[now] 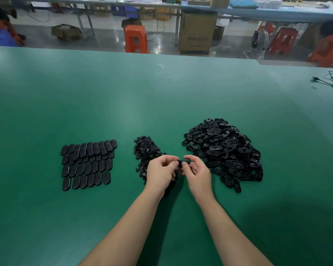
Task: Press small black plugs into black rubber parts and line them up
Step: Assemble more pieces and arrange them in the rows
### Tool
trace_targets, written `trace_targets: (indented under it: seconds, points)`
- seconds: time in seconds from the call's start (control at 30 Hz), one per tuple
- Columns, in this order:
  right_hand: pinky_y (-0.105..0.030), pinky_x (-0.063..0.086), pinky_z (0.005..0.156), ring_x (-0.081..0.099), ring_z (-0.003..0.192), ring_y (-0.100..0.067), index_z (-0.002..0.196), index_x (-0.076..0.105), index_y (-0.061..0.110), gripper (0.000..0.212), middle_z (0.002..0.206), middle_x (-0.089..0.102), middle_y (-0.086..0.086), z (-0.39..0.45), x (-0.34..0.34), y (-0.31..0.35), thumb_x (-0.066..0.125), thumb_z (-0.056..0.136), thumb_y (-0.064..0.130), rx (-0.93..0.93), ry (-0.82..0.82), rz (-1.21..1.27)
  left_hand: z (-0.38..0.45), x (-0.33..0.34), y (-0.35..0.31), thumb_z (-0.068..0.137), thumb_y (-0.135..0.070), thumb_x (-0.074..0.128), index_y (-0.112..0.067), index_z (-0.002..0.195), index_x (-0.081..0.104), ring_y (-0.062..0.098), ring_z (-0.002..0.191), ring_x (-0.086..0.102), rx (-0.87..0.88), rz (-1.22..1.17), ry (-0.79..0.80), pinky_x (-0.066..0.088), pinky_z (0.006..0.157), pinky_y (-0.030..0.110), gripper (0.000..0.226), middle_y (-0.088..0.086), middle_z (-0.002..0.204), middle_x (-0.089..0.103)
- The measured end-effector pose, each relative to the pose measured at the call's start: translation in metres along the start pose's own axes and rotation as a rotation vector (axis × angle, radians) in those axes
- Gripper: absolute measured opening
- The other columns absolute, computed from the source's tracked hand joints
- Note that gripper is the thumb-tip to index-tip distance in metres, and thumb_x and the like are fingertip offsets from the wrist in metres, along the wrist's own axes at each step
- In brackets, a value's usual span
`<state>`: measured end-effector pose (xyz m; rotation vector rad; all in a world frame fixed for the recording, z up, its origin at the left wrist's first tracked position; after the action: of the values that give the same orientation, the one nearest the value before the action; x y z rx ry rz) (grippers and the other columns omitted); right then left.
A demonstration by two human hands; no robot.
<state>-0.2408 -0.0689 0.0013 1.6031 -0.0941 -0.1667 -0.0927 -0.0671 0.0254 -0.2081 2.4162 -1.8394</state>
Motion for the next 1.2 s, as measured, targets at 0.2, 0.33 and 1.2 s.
trace_targets:
  seconds: [0.2, 0.33, 1.2]
  points:
    - [-0.054, 0.060, 0.085, 0.077, 0.082, -0.019, 0.104, 0.063, 0.029, 0.024, 0.090, 0.078, 0.001, -0.001, 0.001, 0.001, 0.053, 0.102, 0.008, -0.013, 0.016, -0.038, 0.003, -0.002, -0.006, 0.089, -0.012, 0.070, -0.022, 0.088, 0.072, 0.012, 0.055, 0.057, 0.058, 0.221, -0.077, 0.051, 0.057, 0.032, 0.010, -0.002, 0.074, 0.071]
    - [-0.049, 0.059, 0.085, 0.075, 0.082, -0.018, 0.101, 0.064, 0.043, 0.033, 0.087, 0.078, 0.003, -0.003, 0.001, 0.005, 0.054, 0.100, 0.011, -0.040, 0.031, -0.113, 0.003, 0.001, -0.015, 0.088, -0.016, 0.070, -0.025, 0.084, 0.070, 0.013, 0.066, 0.065, 0.109, 0.355, -0.084, 0.056, 0.067, 0.030, 0.009, -0.005, 0.079, 0.072]
    - [-0.062, 0.056, 0.084, 0.073, 0.082, -0.027, 0.098, 0.066, 0.039, 0.017, 0.085, 0.076, -0.006, -0.001, 0.000, 0.001, 0.055, 0.092, 0.028, 0.000, 0.019, -0.021, 0.009, 0.011, -0.019, 0.085, -0.019, 0.078, -0.016, 0.086, 0.073, 0.023, 0.066, 0.072, 0.052, 0.445, -0.005, 0.059, 0.054, 0.036, 0.007, 0.003, 0.079, 0.073]
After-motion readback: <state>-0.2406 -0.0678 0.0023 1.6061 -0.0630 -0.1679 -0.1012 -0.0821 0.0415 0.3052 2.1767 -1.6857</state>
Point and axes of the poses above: each hand's wrist, its own z-axis towards the middle knuckle, its own x-axis out of the palm, y = z × x, the point moved 7 cm from there along z, towards the middle knuckle
